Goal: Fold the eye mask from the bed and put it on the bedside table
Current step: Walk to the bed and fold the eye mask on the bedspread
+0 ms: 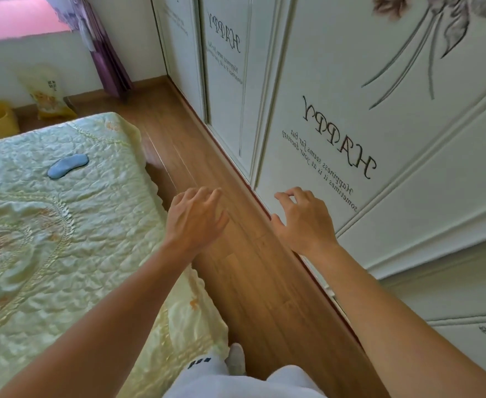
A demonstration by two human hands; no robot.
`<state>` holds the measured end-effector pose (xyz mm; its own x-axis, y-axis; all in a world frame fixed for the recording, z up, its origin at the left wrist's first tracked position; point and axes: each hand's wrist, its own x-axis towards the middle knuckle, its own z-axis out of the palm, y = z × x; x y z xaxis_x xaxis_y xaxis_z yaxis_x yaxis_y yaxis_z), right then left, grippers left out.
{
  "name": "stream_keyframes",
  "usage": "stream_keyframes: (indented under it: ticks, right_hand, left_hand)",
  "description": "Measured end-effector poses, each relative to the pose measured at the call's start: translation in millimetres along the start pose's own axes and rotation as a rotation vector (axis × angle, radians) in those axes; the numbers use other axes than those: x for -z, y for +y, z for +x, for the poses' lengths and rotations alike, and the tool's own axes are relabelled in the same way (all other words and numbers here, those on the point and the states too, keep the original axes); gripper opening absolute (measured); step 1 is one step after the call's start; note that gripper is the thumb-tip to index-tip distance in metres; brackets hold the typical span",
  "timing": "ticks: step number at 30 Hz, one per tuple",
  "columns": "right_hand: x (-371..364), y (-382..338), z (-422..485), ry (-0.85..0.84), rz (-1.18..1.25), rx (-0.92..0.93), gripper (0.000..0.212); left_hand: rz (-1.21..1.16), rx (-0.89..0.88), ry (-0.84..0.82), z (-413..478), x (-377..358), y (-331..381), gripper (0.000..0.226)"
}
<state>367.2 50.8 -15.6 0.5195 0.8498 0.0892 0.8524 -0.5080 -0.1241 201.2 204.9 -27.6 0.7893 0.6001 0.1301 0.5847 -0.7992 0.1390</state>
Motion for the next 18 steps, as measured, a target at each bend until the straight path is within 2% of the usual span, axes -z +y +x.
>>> stream_keyframes:
  ticks: [11,18]
  right_hand:
    - [-39.1,4.6,197.8,-0.049,0.054,0.181,0.038]
    - [-59.0,12.8,355.8,-0.07,0.1,0.349,0.043]
  left_hand:
    - [0.027,0.218,0.023,137.4,-26.7,-66.6,0.052]
    - [0.054,0.415,0.05,250.9,-43.0,-102.4,0.042]
